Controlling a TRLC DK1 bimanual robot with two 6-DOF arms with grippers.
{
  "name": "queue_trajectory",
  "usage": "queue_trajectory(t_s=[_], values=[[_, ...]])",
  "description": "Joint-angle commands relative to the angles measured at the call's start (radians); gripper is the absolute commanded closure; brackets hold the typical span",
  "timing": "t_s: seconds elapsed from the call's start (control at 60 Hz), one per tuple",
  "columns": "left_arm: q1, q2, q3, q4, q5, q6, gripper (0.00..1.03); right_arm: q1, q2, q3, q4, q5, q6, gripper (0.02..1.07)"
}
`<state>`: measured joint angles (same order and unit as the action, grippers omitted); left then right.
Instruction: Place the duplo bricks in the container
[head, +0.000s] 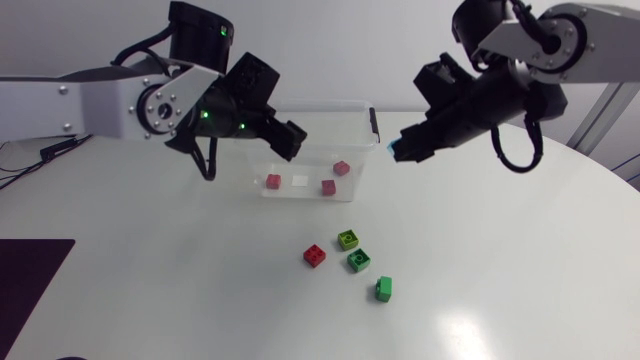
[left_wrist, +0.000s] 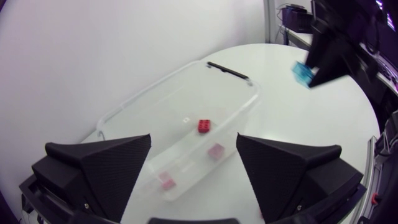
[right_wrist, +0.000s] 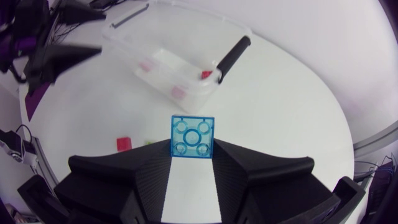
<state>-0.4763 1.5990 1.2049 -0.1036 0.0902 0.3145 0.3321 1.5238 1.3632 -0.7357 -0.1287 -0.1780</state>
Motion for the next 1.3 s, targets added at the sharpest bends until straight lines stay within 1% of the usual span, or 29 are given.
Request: queue_trajectory(t_s=[0.0,0.167,0.283,0.483,0.533,0.583,0.6,0.633,0.667,0.683,0.717,0.733,0.85,0.95,1.017,1.067,1.15,1.283], values=[[-0.025,-0.048,-0.119,-0.019,0.008,0.021,0.06,0.008,0.067,0.080,0.018,0.006,0.034,0.81],[-0.061,-0.054,-0.234,-0.013,0.026,0.034,0.06,0.033,0.177,0.240,0.045,0.008,0.046,0.81],[-0.099,-0.007,-0.298,0.027,0.028,0.055,0.06,0.059,0.272,0.341,0.071,0.008,0.048,0.81],[-0.137,0.101,-0.280,0.053,0.034,0.063,0.05,0.077,0.443,0.484,0.108,0.015,0.045,0.80],[-0.147,0.134,-0.266,0.053,0.036,0.064,0.05,0.081,0.489,0.517,0.108,0.031,0.040,0.78],[-0.154,0.173,-0.249,0.051,0.043,0.063,0.05,0.082,0.529,0.544,0.107,0.037,0.037,0.64],[-0.156,0.182,-0.245,0.050,0.046,0.063,0.05,0.082,0.538,0.550,0.107,0.043,0.035,0.57],[-0.159,0.203,-0.234,0.047,0.052,0.063,0.05,0.084,0.550,0.553,0.107,0.052,0.034,0.38],[-0.165,0.219,-0.228,0.047,0.052,0.063,0.05,0.084,0.550,0.548,0.107,0.052,0.034,0.21],[-0.166,0.225,-0.225,0.047,0.052,0.063,0.05,0.084,0.549,0.544,0.107,0.052,0.034,0.16],[-0.170,0.239,-0.215,0.047,0.052,0.063,0.05,0.084,0.529,0.522,0.108,0.052,0.032,0.08],[-0.170,0.246,-0.211,0.047,0.052,0.063,0.05,0.084,0.516,0.508,0.111,0.052,0.032,0.07],[-0.170,0.297,-0.166,0.047,0.057,0.063,0.05,0.087,0.381,0.352,0.130,0.047,0.028,0.07],[-0.168,0.325,-0.127,0.035,0.069,0.060,0.06,0.091,0.230,0.163,0.131,0.029,0.023,0.07],[-0.168,0.335,-0.096,-0.008,0.069,0.058,0.08,0.091,0.134,0.037,0.130,0.020,0.018,0.07],[-0.168,0.337,-0.079,-0.050,0.068,0.060,0.11,0.090,0.068,-0.049,0.127,0.017,0.018,0.07],[-0.165,0.338,-0.061,-0.117,0.068,0.067,0.11,0.087,-0.039,-0.185,0.124,-0.003,0.009,0.07],[-0.156,0.343,-0.025,-0.222,0.068,0.078,0.11,0.079,-0.151,-0.317,0.104,-0.012,0.008,0.07]])
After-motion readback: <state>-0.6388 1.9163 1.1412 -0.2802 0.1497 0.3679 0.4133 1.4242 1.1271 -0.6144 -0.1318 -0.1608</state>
